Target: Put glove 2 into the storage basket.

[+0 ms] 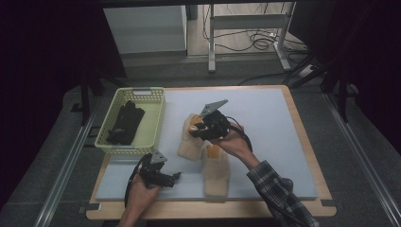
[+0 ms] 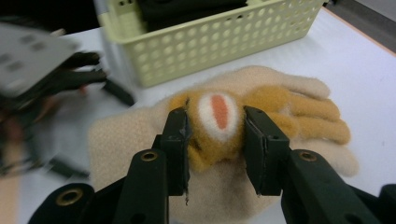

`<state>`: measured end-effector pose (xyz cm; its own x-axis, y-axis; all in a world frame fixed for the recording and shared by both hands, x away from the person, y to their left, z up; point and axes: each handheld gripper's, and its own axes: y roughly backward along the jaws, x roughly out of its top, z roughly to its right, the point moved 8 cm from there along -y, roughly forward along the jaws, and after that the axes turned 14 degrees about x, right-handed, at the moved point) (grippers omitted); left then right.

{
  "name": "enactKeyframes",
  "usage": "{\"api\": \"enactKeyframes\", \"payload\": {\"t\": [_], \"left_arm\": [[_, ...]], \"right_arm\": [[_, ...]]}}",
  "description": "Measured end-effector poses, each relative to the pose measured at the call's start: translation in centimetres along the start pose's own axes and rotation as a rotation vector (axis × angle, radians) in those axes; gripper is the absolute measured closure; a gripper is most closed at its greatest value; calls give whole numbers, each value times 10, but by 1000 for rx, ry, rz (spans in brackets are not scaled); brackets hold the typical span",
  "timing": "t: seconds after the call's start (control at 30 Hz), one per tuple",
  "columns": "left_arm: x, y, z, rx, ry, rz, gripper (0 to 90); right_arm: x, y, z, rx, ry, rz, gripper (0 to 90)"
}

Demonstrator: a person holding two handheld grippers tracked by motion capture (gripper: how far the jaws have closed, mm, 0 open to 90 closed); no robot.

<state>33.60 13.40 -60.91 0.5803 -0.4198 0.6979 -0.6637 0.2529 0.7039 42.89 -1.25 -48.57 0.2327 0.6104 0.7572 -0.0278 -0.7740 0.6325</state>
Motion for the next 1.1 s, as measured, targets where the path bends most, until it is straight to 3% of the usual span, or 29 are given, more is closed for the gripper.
{"api": "enactKeyframes", "payload": {"t": [0.03,0.07,0.2,0.4,0.5,0.67,0.83,0.93,1.03,1.1], "left_arm": [[0,0,0,0,4,2,23],[0,0,0,0,4,2,23],[0,0,0,1,7,3,23],[0,0,1,0,9,3,23],[0,0,1,0,9,2,23],[0,0,1,1,9,3,24],[0,0,1,1,9,4,23],[0,0,1,1,9,4,23],[0,0,1,1,9,4,24],[0,0,1,1,10,4,23]], "right_arm": [[-8,12,-10,13,6,1,625],[-8,12,-10,13,6,1,625],[-31,36,-34,41,27,-23,625],[-56,47,-57,66,58,-61,625],[-71,44,-64,93,63,-85,625],[-96,26,-62,103,57,-143,608],[-111,11,-59,124,1,-129,413],[-107,21,-57,94,-14,-89,348],[-105,42,-49,53,-58,-17,348],[-110,52,-43,25,-87,-5,370]]}}
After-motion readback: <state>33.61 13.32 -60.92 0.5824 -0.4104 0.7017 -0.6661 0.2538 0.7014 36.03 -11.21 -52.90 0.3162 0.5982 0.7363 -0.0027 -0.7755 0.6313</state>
